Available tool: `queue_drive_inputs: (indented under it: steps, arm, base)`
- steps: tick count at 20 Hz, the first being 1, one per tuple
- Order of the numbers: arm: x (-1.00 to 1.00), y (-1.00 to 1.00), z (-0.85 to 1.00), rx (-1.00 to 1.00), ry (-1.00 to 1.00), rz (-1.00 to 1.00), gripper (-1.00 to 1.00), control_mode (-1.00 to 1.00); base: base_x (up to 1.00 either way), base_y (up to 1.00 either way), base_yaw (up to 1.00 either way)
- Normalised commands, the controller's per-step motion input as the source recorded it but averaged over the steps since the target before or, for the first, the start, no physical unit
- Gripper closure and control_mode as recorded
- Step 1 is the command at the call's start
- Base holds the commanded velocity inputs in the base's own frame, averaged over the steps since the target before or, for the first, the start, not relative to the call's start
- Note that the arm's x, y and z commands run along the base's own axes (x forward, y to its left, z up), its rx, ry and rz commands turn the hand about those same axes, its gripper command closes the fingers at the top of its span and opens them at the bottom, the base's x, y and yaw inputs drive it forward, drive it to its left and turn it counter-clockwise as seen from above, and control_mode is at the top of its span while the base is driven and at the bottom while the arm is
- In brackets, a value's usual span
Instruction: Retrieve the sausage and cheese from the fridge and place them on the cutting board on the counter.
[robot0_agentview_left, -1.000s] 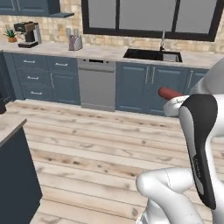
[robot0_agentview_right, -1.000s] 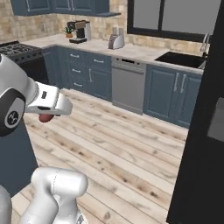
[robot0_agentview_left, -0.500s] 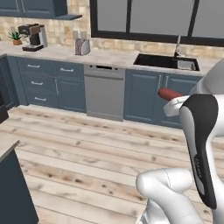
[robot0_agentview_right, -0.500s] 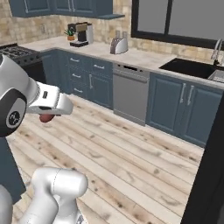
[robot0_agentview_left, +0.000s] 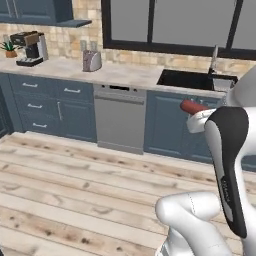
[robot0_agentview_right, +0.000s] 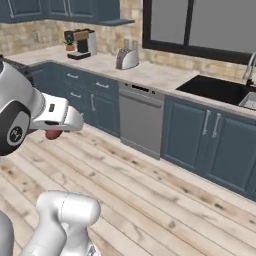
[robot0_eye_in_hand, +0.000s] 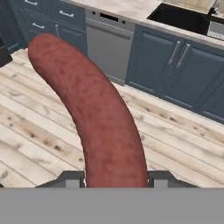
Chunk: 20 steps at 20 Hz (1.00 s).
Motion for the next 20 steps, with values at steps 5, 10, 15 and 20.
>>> queue_drive_inputs:
  steps: [5,10,15,20]
  arm:
    - [0.00,0.00,0.00,0.00,0.00,0.00,1.00,1.00]
    - [0.00,0.00,0.00,0.00,0.00,0.00,1.00,1.00]
    - [0.00,0.00,0.00,0.00,0.00,0.00,1.00,1.00]
    - [0.00,0.00,0.00,0.00,0.00,0.00,1.00,1.00]
  base:
    - [1.00,0.01,0.36]
    - [0.72,0.00,0.95]
    - [0.51,0.00,1.00]
    - [0.64,-0.07,0.98]
